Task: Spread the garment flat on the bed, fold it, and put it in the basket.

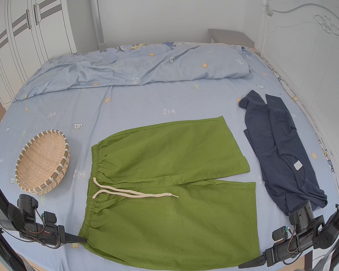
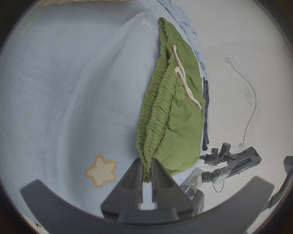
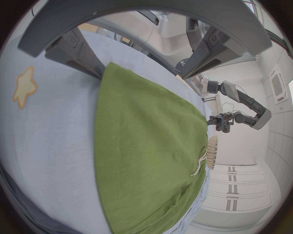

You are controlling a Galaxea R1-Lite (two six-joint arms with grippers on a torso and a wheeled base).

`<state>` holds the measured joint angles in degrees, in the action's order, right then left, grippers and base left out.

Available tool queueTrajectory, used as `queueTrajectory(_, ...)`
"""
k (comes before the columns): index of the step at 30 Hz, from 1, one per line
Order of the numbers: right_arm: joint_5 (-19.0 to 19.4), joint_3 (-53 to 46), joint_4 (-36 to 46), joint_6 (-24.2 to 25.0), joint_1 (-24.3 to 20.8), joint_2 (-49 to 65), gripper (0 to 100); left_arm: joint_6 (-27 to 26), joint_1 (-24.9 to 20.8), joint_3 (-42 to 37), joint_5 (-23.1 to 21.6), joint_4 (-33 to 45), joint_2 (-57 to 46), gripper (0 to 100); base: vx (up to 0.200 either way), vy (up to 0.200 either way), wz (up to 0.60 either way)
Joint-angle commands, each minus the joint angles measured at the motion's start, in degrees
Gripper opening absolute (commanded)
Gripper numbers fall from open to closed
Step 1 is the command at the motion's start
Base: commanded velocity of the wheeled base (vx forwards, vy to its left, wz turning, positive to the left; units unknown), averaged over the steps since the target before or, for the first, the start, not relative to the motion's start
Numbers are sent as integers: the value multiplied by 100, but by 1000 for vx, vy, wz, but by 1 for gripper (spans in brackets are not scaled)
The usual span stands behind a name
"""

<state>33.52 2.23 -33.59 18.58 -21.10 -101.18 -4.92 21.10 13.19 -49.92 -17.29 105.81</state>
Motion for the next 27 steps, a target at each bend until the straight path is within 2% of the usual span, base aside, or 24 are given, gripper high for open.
queueTrajectory(1,286,85,-16,-3,36,-209,100,0,17,-9,0,-3,9,0,0,0,0)
queueTrajectory(6,357,111,-87,5,89,-244,100,0,34,-9,0,-3,9,0,0,0,0)
queueTrajectory(12,357,49,-87,-12,484,-235,100,0,43,-9,0,-3,9,0,0,0,0)
queueTrajectory(13,357,41,-78,-21,519,-235,0,0,43,-9,0,-3,9,0,0,0,0)
queueTrajectory(20,365,-47,-87,-65,827,-200,0,0,52,-18,0,-3,9,0,0,0,0)
queueTrajectory(27,357,-118,-78,-65,845,-174,0,0,78,-36,0,6,1,0,0,0,0)
